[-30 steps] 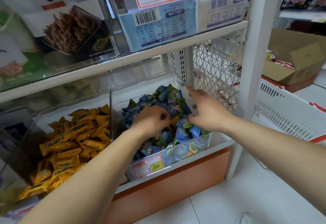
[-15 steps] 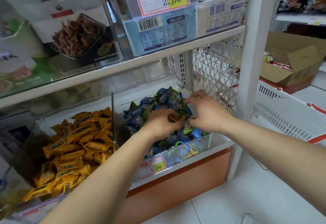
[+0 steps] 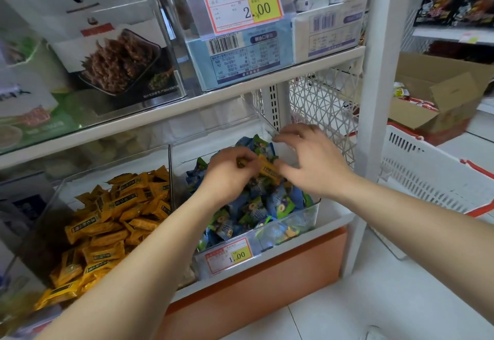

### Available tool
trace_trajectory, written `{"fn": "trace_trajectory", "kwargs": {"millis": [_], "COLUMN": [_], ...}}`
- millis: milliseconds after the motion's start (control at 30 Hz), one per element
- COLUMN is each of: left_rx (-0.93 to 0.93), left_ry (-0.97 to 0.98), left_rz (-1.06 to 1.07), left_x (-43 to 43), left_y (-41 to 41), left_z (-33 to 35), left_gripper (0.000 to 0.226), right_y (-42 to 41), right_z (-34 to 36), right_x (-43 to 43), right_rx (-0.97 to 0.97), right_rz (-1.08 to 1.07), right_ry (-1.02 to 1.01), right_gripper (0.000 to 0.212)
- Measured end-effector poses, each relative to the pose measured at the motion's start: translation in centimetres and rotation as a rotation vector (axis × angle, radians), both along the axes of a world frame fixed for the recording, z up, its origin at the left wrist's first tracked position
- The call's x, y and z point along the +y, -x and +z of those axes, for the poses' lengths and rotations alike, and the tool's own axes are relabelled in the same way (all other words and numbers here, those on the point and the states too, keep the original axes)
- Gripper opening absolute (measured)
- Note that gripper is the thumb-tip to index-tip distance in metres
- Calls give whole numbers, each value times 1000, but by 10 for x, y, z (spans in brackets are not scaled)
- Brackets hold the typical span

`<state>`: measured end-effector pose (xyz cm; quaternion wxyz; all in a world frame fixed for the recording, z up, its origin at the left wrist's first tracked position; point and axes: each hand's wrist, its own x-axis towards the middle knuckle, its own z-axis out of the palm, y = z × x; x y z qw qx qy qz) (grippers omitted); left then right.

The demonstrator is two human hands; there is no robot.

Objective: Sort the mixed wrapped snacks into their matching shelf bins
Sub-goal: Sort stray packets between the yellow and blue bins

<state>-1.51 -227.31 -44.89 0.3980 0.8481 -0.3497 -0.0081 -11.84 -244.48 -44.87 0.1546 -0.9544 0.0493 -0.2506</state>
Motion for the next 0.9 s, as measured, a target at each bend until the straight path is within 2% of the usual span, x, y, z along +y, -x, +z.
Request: {"fn": "trace_trajectory", "kwargs": {"millis": [100,200,267,333,400,533,600,667,700,767,833,900], "left_rx": [221,337,407,450,407,127,175,260,219,64,2,-16], "left_ry": [273,468,534,544,504,346,335,381,364,165,-125,-324], "left_rz": [-66,-66,-14,4,-13,-26,-118,-105,-29,32,-118,-230], "left_x": [4,-6,-11,-16,-22,-30,-28,-26,-24,-24,-31,-42], "left_y": [16,31,36,39,45,54,50,39,31,16,11,10], "left_z": [15,24,24,23,20,14,16,17,16,9,-1,-12], "left_gripper": [9,4,16,24,25,22,16,11,10,12,14,16], "right_y": [1,4,6,9,11,11,12,12,12,12,11,10], "right_z": [9,11,13,17,19,22,23,24,23,23,21,18], "right_x": [12,25,29,29,28,27,22,13,7,-5,-17,-24], "right_rx": [36,132,146,109,75,4,-21,-60,-82,-103,-68,-47], "right_rz": [167,287,298,229,168,252,253,128,48,-80,-152,-158], "right_ry": [-250,-681,-974,-1161,-1364,-1731,-1740,-1572,-1469,-1297,-1124,-1063], "right_gripper": [43,23,24,27,28,28,26,28,31,30,23,11]}}
